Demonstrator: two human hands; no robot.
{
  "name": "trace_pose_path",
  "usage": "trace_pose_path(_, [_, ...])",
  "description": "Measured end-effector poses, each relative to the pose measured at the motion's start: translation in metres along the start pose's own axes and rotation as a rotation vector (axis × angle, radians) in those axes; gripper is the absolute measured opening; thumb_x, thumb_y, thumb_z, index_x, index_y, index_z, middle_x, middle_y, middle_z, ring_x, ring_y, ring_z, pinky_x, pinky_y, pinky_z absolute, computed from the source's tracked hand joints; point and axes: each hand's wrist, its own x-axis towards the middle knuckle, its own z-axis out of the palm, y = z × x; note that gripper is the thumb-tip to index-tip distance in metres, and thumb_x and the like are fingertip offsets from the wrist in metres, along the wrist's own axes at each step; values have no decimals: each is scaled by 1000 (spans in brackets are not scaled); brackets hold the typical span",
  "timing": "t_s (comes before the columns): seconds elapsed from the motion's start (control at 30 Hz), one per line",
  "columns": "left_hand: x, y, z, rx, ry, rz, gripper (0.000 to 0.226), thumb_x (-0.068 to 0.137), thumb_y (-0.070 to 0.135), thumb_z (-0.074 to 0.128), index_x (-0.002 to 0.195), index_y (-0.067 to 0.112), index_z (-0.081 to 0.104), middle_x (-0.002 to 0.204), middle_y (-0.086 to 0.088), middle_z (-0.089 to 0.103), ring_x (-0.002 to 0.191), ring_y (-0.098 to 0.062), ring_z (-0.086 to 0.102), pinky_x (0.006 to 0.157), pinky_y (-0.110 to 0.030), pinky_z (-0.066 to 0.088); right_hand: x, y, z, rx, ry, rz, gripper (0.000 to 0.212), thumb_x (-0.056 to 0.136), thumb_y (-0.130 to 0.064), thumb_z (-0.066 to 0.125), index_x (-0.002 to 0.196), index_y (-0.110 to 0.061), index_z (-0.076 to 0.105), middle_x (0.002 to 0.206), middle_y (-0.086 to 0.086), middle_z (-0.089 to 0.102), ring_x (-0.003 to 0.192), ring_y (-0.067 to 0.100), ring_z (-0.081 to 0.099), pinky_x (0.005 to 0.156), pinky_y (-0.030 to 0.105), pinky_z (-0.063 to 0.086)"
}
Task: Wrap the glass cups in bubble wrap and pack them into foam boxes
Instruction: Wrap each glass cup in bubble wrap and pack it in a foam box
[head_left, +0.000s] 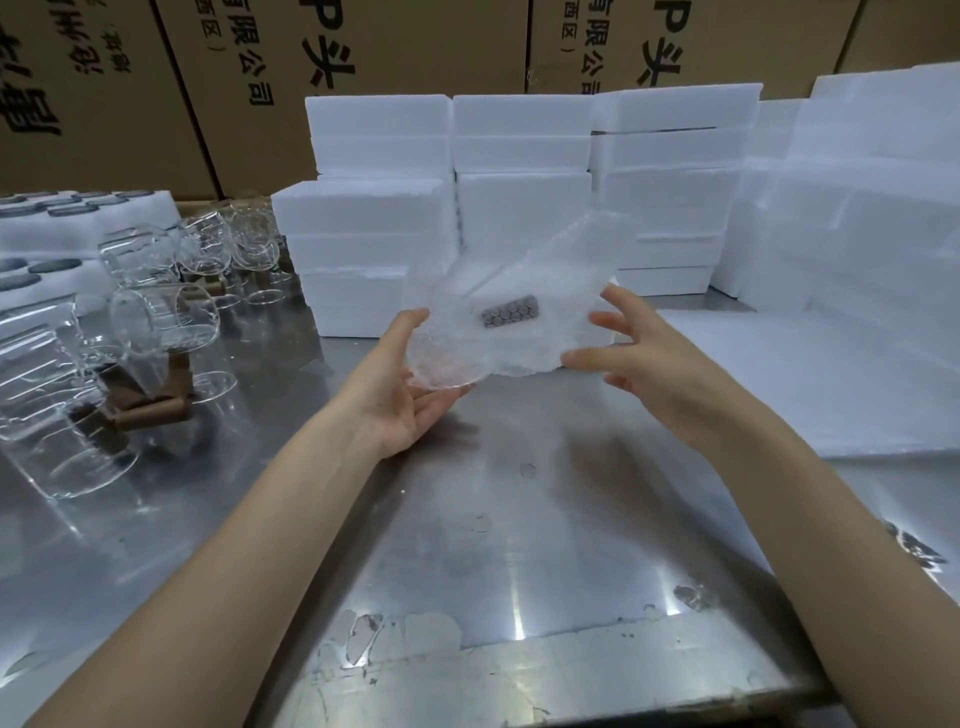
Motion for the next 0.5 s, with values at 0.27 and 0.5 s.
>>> trace_pose_path(0.27, [-1,-7,8,166,-1,49,61,77,52,71,124,14,58,107,-8,71,74,-21,74,50,-22,55,-2,-10,6,85,244,-258,8,85,-20,70,88,-27,68,86,-14,68,71,-7,59,60,5,42])
trace_pose_path(0.5, [1,-16,14,281,15,110,61,75,52,73,120,14,59,107,-9,71,74,-18,74,54,-20,55,-4,-11,18,216,301,-280,10,88,-14,65,81,-18,59,64,-11,57,58,2,54,56,14,45])
